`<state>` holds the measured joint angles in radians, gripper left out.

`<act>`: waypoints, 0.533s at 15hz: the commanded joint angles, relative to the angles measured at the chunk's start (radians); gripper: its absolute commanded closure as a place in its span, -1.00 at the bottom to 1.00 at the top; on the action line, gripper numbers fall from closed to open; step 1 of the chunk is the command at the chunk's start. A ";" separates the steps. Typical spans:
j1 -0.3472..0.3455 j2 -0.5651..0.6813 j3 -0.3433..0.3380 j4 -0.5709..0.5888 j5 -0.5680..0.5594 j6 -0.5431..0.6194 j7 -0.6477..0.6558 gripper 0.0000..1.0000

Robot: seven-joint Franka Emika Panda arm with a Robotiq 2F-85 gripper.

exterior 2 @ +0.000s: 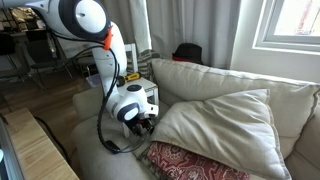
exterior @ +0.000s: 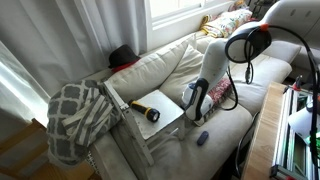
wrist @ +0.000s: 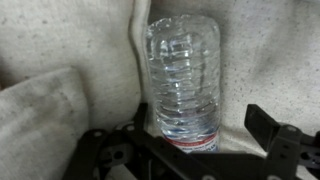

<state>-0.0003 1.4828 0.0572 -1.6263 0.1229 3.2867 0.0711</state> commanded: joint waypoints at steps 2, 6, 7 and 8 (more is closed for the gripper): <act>-0.047 0.020 0.011 0.033 -0.039 -0.102 -0.022 -0.40; -0.053 0.037 0.005 0.064 -0.054 -0.152 -0.044 -0.51; -0.054 0.037 0.005 0.067 -0.052 -0.161 -0.044 -0.69; -0.048 0.037 -0.001 0.070 -0.050 -0.167 -0.041 -0.70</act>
<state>-0.0382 1.4810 0.0634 -1.5965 0.0931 3.1673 0.0411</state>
